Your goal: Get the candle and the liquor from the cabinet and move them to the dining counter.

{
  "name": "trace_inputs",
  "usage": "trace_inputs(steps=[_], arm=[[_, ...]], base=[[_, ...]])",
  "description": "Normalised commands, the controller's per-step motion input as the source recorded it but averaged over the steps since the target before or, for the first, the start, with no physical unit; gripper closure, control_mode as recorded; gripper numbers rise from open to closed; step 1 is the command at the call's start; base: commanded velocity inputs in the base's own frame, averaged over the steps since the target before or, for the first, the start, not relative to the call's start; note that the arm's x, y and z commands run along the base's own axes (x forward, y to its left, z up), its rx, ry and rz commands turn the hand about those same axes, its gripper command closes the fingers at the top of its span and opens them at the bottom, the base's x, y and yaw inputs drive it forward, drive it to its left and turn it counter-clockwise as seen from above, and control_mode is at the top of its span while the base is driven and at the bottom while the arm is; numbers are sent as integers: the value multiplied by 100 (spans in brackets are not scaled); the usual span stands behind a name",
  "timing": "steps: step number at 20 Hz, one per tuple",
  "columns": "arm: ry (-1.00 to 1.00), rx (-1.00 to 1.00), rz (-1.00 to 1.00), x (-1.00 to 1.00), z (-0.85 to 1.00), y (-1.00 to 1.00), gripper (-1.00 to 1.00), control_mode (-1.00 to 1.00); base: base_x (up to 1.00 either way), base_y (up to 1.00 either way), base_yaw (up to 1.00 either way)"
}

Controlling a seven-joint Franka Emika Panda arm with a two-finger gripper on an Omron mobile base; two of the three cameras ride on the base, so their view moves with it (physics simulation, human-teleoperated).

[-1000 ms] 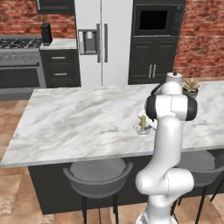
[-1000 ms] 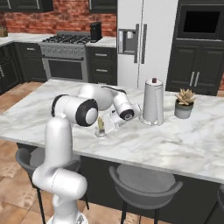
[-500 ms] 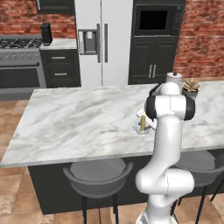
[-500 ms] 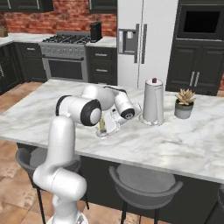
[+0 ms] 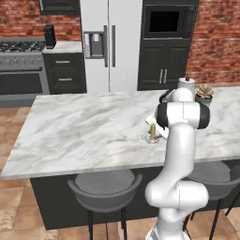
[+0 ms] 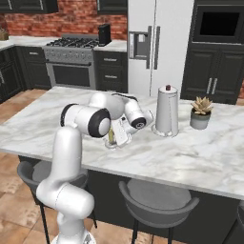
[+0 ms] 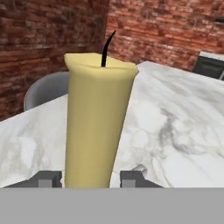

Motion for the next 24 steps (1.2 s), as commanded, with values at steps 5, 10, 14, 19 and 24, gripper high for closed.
trace_inputs(steps=[5,10,14,19,24], arm=[[-19,0,4,0,-25,-1,100,-100],[-15,0,2,6,-15,-5,100,-100],[-10,1,1,8,-8,-10,-100,-100],[-4,3,2,11,-1,-17,-100,-100],[-1,2,3,12,0,-21,-100,-100]], base=[[0,0,0],[0,0,0],[0,0,0],[0,0,0],[0,0,0]])
